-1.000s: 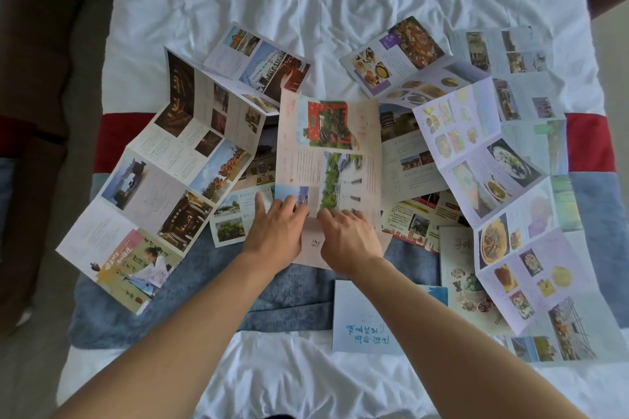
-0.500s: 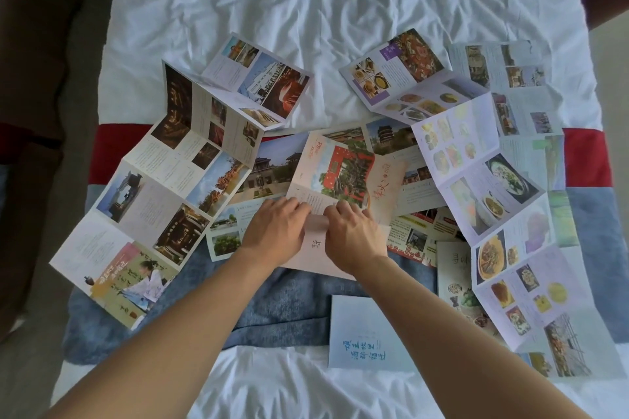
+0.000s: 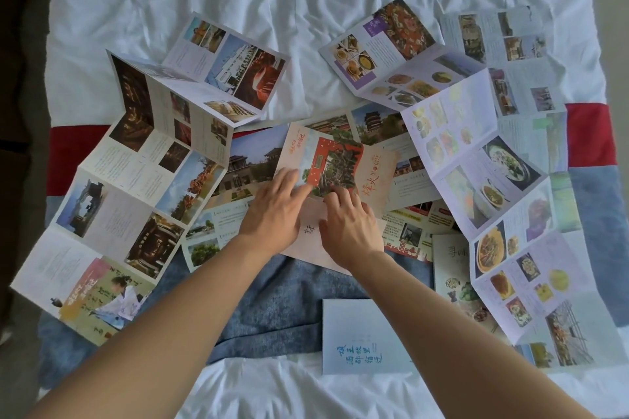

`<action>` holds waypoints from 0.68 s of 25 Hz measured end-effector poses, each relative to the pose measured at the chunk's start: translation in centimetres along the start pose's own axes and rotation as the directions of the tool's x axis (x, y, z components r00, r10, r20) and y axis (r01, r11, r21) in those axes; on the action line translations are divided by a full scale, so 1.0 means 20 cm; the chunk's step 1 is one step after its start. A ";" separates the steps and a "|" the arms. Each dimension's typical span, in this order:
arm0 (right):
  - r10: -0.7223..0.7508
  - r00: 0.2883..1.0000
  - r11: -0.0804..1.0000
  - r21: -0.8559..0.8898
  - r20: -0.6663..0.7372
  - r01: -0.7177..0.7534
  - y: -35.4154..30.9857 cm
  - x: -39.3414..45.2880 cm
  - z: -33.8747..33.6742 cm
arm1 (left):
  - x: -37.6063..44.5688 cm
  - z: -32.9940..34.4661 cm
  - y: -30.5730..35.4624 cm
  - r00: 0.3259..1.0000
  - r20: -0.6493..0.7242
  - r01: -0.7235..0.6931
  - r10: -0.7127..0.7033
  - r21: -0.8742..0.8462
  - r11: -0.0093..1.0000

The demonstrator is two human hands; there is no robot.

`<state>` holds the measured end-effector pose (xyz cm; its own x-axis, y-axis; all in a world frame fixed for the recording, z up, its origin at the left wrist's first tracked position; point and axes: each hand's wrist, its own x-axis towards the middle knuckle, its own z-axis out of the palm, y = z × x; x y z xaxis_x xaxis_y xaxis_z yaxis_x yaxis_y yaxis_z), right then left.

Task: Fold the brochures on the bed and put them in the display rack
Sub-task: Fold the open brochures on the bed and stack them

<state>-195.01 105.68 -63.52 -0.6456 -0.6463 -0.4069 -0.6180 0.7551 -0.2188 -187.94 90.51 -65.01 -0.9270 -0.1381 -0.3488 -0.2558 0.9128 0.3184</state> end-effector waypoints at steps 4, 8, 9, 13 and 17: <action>0.015 1.000 1.000 -0.003 -0.013 -0.015 0.01 0.00 0.02 | 0.02 0.04 0.01 0.982 0.015 0.187 -0.188 -0.213 0.959; 0.030 0.999 1.000 -0.005 -0.010 -0.030 0.03 -0.01 0.02 | 0.02 0.02 -0.02 0.977 -0.085 0.177 -0.196 -0.193 0.965; 0.031 0.999 0.999 -0.006 -0.009 -0.031 0.03 -0.01 0.01 | 0.03 0.01 -0.04 0.980 -0.088 0.162 -0.177 -0.155 0.975; 0.007 0.999 0.998 -0.070 0.032 -0.004 0.01 0.00 0.00 | 0.02 0.00 -0.06 0.993 -0.032 0.106 -0.111 -0.124 0.987; 0.053 0.996 0.993 -0.107 0.069 -0.045 0.00 0.00 0.04 | -0.01 0.03 -0.01 0.971 -0.043 0.216 -0.235 -0.263 0.940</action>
<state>-194.61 105.84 -64.18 -0.6445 -0.5965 -0.4784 -0.6328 0.7673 -0.1042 -187.49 90.67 -65.57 -0.8515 -0.3654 -0.3760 -0.5133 0.7270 0.4560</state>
